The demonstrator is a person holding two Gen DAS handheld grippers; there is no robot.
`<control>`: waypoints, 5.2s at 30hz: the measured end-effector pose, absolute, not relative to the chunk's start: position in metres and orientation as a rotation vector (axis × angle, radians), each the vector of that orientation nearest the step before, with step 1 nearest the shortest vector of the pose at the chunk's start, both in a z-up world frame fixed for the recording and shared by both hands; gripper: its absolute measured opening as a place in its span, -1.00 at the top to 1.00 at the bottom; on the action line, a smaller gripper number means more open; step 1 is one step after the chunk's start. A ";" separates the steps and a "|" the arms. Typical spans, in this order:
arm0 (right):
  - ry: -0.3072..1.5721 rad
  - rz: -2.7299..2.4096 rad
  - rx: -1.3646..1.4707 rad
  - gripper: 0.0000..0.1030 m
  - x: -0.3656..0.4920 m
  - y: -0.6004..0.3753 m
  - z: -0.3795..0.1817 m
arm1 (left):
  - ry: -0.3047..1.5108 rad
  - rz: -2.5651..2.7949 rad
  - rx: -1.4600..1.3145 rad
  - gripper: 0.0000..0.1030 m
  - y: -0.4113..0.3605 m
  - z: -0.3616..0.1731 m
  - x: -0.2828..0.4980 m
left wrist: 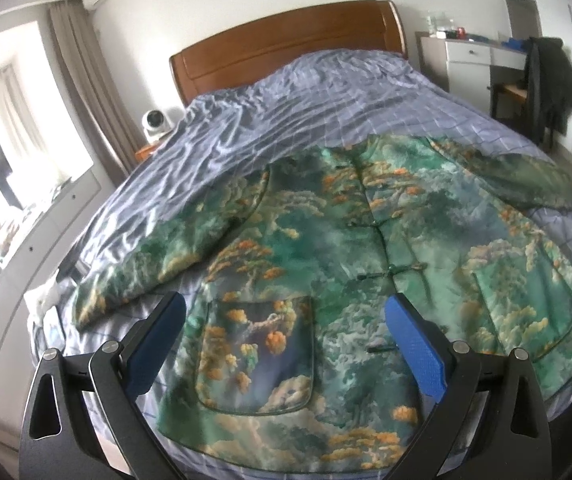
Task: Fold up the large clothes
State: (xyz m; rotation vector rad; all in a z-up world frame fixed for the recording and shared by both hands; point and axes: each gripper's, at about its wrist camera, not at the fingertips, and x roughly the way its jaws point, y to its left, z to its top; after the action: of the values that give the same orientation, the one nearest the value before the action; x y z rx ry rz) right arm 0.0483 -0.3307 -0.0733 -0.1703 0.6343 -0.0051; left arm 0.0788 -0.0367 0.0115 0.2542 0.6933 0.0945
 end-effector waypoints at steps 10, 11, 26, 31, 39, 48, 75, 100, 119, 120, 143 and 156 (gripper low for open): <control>0.650 0.022 -0.165 -0.50 0.045 -0.325 -0.084 | 0.724 -0.078 0.130 -0.96 -0.041 -0.004 0.063; 0.650 0.022 -0.166 -0.50 0.045 -0.323 -0.084 | 0.719 -0.100 0.118 -0.96 -0.043 -0.004 0.061; 0.675 -0.001 -0.089 -0.50 0.048 -0.345 -0.099 | 0.694 -0.185 0.113 -0.96 -0.057 -0.010 0.058; 0.687 -0.055 -0.051 -0.50 0.052 -0.369 -0.104 | 0.778 -0.203 0.066 -0.96 -0.053 -0.023 0.069; 0.662 -0.144 0.091 -0.50 0.081 -0.460 -0.112 | 0.761 -0.173 0.110 -0.99 -0.047 -0.024 0.068; 0.644 -0.307 0.687 -0.50 0.149 -0.669 -0.172 | 0.785 -0.173 0.037 -0.99 -0.026 -0.025 0.069; 0.435 0.143 0.081 0.80 0.232 -0.413 -0.039 | 0.823 -0.036 0.059 -0.99 -0.003 -0.041 0.070; 0.692 0.339 0.011 -0.44 0.120 -0.351 -0.134 | 1.215 -0.499 -0.151 0.33 -0.135 -0.110 0.250; 0.648 0.178 0.003 -0.44 0.275 -0.445 -0.074 | 1.082 -0.213 -0.015 -0.10 -0.087 -0.088 0.335; 0.666 0.191 0.031 -0.44 0.293 -0.444 -0.077 | 1.074 -0.222 -0.031 -0.19 -0.087 -0.088 0.334; 0.790 -0.024 -0.067 -0.59 0.277 -0.357 -0.097 | 0.876 -0.163 0.085 -0.72 -0.099 -0.066 0.221; 0.599 -0.149 -0.195 -0.59 0.169 -0.319 -0.027 | 0.759 -0.162 0.100 -0.79 -0.100 -0.013 0.166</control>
State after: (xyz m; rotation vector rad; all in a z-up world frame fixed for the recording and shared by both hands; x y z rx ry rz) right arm 0.1688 -0.3193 -0.0271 -0.1949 0.5988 -0.1489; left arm 0.1663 -0.1002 -0.0126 0.1002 0.7592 -0.1616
